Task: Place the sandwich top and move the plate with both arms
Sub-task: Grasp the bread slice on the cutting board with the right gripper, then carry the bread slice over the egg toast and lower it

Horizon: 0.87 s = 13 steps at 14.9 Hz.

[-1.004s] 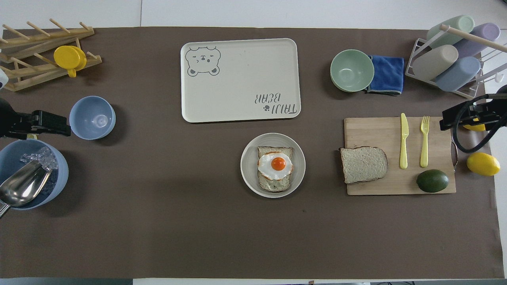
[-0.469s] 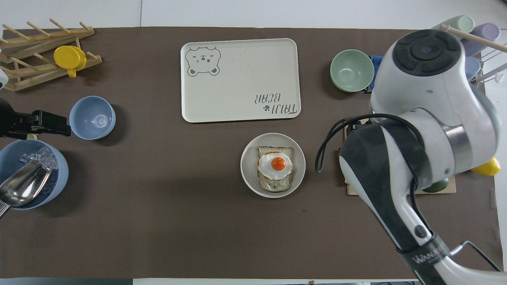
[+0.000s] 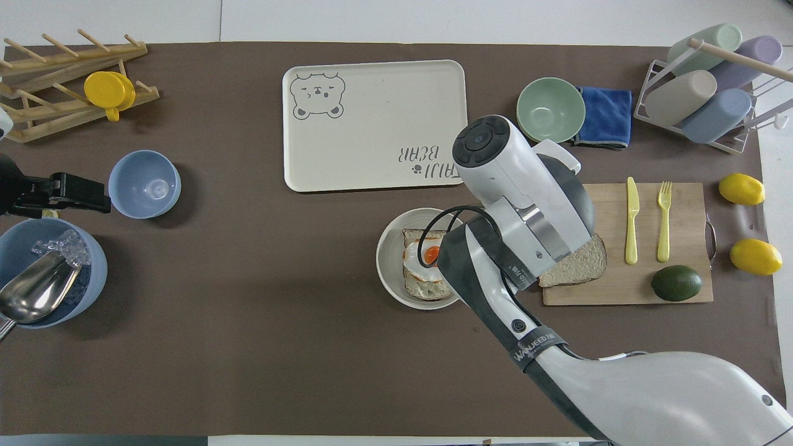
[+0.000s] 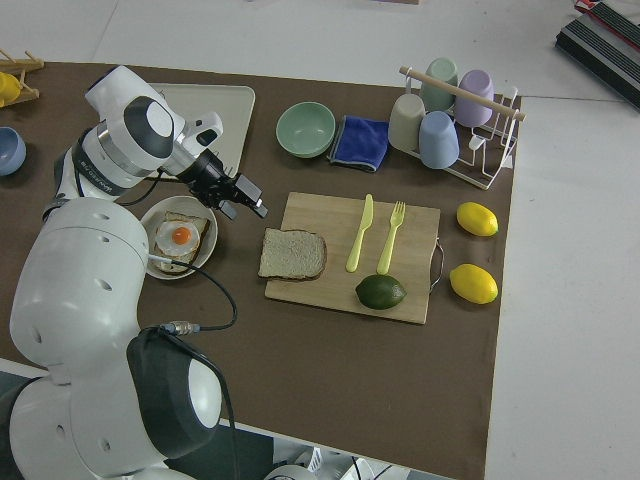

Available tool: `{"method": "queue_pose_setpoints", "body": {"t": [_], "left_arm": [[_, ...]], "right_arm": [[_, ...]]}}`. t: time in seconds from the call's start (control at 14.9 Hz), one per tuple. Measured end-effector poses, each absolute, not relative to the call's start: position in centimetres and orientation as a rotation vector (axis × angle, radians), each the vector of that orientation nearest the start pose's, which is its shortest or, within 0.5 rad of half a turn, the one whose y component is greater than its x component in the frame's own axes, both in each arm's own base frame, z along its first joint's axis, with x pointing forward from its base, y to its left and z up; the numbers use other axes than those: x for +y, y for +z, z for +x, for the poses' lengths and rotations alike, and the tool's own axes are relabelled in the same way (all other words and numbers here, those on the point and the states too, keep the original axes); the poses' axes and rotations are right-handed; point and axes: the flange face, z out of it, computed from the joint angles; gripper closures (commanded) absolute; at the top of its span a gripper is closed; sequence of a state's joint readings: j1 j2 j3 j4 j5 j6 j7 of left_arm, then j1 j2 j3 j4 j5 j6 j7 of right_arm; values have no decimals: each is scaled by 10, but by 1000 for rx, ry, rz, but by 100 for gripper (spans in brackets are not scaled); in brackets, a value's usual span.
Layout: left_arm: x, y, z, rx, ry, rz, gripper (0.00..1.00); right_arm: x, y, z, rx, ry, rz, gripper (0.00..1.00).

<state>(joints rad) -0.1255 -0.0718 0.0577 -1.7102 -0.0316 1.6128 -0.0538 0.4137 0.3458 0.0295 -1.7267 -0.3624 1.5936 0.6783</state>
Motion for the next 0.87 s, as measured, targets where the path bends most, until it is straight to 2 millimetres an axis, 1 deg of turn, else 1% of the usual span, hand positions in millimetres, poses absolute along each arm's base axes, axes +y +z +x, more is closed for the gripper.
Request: {"method": "queue_pose_setpoints", "body": {"t": [0.27,0.33,0.47,0.6,0.74,0.87], "left_arm": [[-38,601,532,20,44,-3175,0],[-38,601,532,20,44,-3175,0],[-38,601,532,20,44,-3175,0],[-38,601,532,20,44,-3175,0],[-38,601,532,20,44,-3175,0],[-38,601,532,20,44,-3175,0]], "right_arm": [[229,337,550,-234,-255,2541,0],[231,329,547,-241,-248,2536,0],[235,308,535,-245,-223,2527,0],[232,285,526,-238,-204,2530,1],[221,274,521,-245,-218,2524,12],[216,275,521,-255,-222,2522,20]]}}
